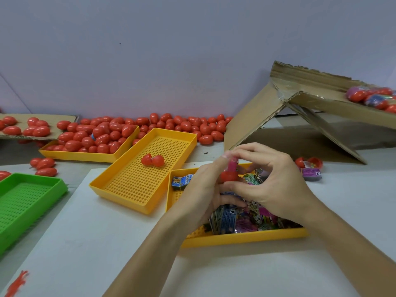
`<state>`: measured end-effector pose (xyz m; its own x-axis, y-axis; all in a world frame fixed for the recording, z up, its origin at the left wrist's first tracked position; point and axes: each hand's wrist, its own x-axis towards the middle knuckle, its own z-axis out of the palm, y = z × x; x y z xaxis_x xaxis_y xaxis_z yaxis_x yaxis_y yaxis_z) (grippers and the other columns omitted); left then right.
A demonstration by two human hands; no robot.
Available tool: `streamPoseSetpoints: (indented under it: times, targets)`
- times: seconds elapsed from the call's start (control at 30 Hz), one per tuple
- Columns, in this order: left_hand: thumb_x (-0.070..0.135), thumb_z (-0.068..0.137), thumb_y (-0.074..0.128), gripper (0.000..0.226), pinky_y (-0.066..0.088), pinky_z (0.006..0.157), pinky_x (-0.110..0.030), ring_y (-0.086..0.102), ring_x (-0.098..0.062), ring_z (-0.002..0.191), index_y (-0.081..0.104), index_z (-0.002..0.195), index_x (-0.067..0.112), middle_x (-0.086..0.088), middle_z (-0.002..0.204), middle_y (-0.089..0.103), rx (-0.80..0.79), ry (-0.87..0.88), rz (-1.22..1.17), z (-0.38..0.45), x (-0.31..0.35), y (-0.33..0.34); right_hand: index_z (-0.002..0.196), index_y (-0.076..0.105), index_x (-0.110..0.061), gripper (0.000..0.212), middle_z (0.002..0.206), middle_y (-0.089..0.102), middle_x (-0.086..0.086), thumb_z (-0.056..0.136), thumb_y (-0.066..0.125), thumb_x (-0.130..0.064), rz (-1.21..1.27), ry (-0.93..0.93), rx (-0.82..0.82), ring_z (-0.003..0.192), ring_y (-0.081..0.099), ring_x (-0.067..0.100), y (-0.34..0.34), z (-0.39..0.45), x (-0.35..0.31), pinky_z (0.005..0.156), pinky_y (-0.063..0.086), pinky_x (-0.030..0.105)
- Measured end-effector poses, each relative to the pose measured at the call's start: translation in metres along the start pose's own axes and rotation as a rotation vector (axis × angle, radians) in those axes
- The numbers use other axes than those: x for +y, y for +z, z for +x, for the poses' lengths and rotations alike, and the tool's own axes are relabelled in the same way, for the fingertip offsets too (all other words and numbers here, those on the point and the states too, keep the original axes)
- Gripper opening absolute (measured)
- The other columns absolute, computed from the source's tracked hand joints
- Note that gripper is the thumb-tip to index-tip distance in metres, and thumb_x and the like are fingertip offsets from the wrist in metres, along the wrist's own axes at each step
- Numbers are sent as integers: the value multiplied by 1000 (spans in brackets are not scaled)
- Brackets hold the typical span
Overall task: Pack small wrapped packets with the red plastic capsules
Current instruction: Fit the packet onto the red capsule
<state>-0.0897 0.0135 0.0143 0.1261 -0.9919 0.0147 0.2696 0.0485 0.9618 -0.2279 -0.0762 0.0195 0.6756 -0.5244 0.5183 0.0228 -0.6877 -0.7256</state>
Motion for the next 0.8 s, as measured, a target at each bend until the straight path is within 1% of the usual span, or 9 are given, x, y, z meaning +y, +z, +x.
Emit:
streamPoseSetpoints:
  times: [0.03, 0.07, 0.17, 0.27, 0.4, 0.5, 0.6, 0.67, 0.8]
  targets:
    - [44, 98, 49, 42, 59, 62, -32, 68, -22, 71, 68, 107, 8, -12, 83, 70, -17, -3, -40, -1, 1, 0, 116, 73, -25, 46, 112, 70, -15, 73, 87, -20, 46, 11, -27, 107, 66, 13, 0, 0, -1, 82, 58, 34]
    - [44, 100, 47, 42, 59, 63, -32, 68, -23, 70, 68, 102, 8, -13, 81, 69, -31, -9, -67, -2, 2, 0, 117, 73, -26, 47, 111, 71, -13, 73, 87, -18, 96, 20, -46, 107, 67, 14, 0, 0, -2, 85, 58, 35]
    - [45, 101, 42, 44, 59, 66, -34, 68, -26, 69, 61, 92, 6, -14, 79, 68, -37, -15, -91, -4, 0, 2, 116, 71, -32, 51, 105, 76, -13, 72, 87, -12, 190, 63, -48, 98, 71, 9, -2, 0, -4, 85, 59, 34]
    - [46, 100, 40, 45, 60, 70, -33, 68, -24, 74, 61, 93, 7, -11, 81, 69, -20, 13, -72, -4, -3, 5, 116, 71, -29, 49, 102, 77, -13, 72, 87, -13, 183, 88, -40, 97, 72, 10, -3, -1, -5, 86, 59, 33]
    - [44, 103, 36, 45, 60, 72, -30, 71, -20, 79, 68, 90, 14, -9, 82, 70, -23, 24, -82, -4, -4, 7, 118, 73, -22, 48, 104, 77, -12, 72, 87, -15, 167, 108, -16, 98, 72, 9, -2, -1, -6, 86, 59, 34]
    - [45, 101, 37, 44, 60, 71, -29, 72, -20, 79, 61, 97, 8, -9, 82, 72, -23, 6, -51, -4, -4, 7, 115, 74, -28, 45, 101, 77, -13, 73, 87, -17, 154, 114, -20, 93, 73, 16, -1, -2, -5, 82, 60, 37]
    - [47, 96, 42, 44, 62, 70, -31, 73, -24, 75, 55, 94, 5, -9, 77, 73, -36, -6, 19, -3, -2, 5, 114, 75, -28, 42, 101, 77, -10, 75, 86, -17, 139, 119, -25, 94, 72, 17, 0, -2, -3, 81, 60, 41]
    - [48, 95, 44, 42, 61, 71, -34, 73, -30, 74, 55, 90, 7, -13, 74, 72, -44, -21, 61, -3, -1, 5, 116, 74, -25, 43, 100, 77, -8, 76, 85, -15, 146, 118, -47, 96, 72, 15, -1, -1, -2, 87, 58, 41]
    - [46, 96, 45, 42, 61, 68, -32, 72, -30, 72, 56, 87, 6, -13, 72, 71, -51, -26, 72, -3, 0, 4, 117, 73, -20, 42, 103, 77, -5, 78, 84, -10, 212, 96, -110, 98, 72, 16, -3, 1, -2, 94, 55, 35]
